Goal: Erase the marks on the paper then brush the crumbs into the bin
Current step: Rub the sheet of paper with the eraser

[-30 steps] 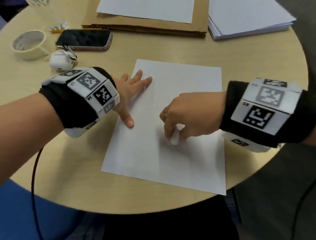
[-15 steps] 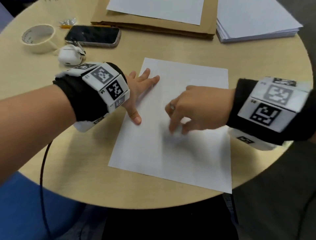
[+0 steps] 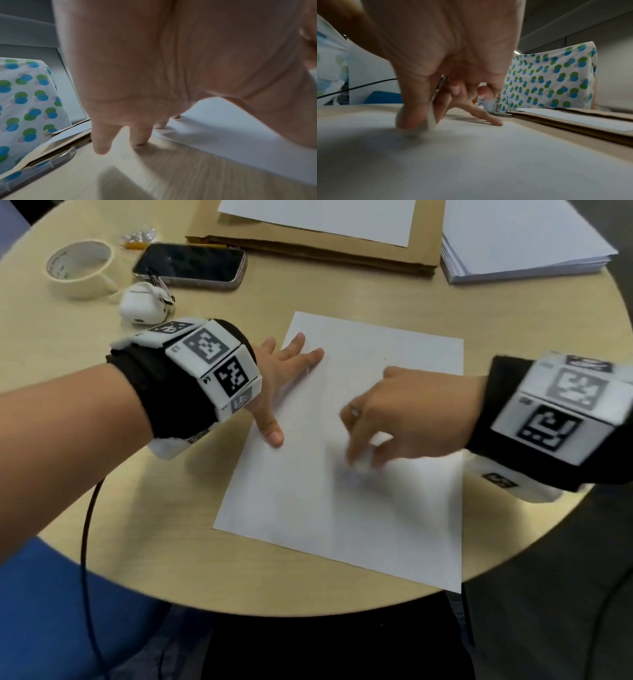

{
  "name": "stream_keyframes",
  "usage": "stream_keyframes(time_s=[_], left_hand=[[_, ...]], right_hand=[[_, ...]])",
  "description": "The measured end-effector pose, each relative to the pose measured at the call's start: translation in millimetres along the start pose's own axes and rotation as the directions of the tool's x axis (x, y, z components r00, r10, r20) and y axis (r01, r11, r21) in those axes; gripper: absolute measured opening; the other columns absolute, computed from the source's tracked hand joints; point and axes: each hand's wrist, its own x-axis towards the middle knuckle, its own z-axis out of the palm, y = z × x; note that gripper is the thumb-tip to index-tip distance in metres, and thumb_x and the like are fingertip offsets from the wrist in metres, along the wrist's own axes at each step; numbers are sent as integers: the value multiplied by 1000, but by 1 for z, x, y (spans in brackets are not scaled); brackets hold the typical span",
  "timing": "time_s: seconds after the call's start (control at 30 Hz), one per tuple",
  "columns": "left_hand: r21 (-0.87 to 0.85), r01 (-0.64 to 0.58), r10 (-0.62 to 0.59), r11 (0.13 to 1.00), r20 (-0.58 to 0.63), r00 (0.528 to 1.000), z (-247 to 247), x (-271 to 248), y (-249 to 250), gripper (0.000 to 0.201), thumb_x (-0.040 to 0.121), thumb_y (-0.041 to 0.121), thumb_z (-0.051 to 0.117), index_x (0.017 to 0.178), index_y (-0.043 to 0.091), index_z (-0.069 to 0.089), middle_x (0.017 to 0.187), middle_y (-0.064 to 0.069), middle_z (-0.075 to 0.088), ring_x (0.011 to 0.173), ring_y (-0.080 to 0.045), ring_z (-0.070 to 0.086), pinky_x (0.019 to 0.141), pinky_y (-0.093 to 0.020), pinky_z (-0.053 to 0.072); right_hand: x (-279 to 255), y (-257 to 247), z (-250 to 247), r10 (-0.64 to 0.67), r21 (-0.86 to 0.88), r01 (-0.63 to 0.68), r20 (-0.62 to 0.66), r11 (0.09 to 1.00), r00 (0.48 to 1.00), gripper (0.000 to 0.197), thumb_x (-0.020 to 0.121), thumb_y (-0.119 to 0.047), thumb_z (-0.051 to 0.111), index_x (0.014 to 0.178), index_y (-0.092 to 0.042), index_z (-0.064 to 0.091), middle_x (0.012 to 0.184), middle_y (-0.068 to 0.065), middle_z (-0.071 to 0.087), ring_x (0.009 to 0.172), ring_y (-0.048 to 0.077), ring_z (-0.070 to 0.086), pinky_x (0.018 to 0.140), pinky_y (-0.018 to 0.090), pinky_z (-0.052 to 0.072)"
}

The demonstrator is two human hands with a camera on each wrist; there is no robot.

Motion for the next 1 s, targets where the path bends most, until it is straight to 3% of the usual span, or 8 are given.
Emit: stream_keyframes(time_s=[0.1,0.33,0.5,0.67,0.8,0.9,0.93,1.0], left_hand=[[10,2,-2,1000,4,1000,0,1,-1,140,56,45,82,143,32,-27,153,2,-30,144,-33,-14,114,-54,3],[-34,-1,2,999,17,1000,3,2,-2,141,54,50,81,141,35,-29,152,6,-32,144,-30,-17,115,-57,4],[5,19,-20,1000,9,1000,2,1,1,140,56,51,81,142,33,-29,152,3,-32,144,-31,-15,114,-56,5],[10,20,-20,1000,15,1000,2,2,-2,140,55,52,80,140,35,-30,152,5,-33,144,-28,-16,114,-56,7],[14,21,-22,1000,14,1000,2,2,0,140,55,55,78,140,34,-30,152,5,-32,144,-29,-16,114,-56,7],[28,20,-20,999,5,1000,3,1,0,138,56,58,76,140,33,-31,152,4,-31,144,-28,-15,114,-56,7],[29,19,-19,999,4,1000,3,1,-1,138,56,58,76,140,33,-31,153,4,-31,145,-28,-15,114,-56,7],[22,20,-20,1000,1,1000,4,0,-1,138,57,58,76,141,33,-30,153,3,-30,145,-28,-14,114,-56,7]], right_hand=[[10,-5,6,-39,18,41,-104,999,994,26,88,-29,56,112,-38,64,92,-15,41,70,4,33,81,28,27],[-38,14,17,74,-30,-70,166,997,983,21,89,-40,53,108,-47,60,79,-21,39,60,-5,38,82,25,22],[-9,11,11,55,69,-46,-137,997,989,27,87,-31,61,112,-38,65,93,-16,49,75,3,39,87,30,30],[-27,7,24,-41,-122,28,-109,992,993,22,88,-19,53,99,-33,64,90,-12,37,59,5,36,75,28,17],[-60,20,36,105,-192,-100,17,976,994,21,94,-29,44,107,-39,57,95,-15,36,86,7,54,69,27,9],[-67,35,44,314,291,-262,-148,920,938,17,88,-28,58,102,-35,65,94,-14,52,72,-5,50,72,18,28],[-67,41,47,423,530,-258,-217,808,880,13,86,-26,61,97,-32,67,90,-14,56,66,-6,48,67,11,34],[-68,43,51,635,896,-90,-235,435,736,9,88,-20,60,89,-29,63,86,-11,59,65,-4,52,60,7,41]])
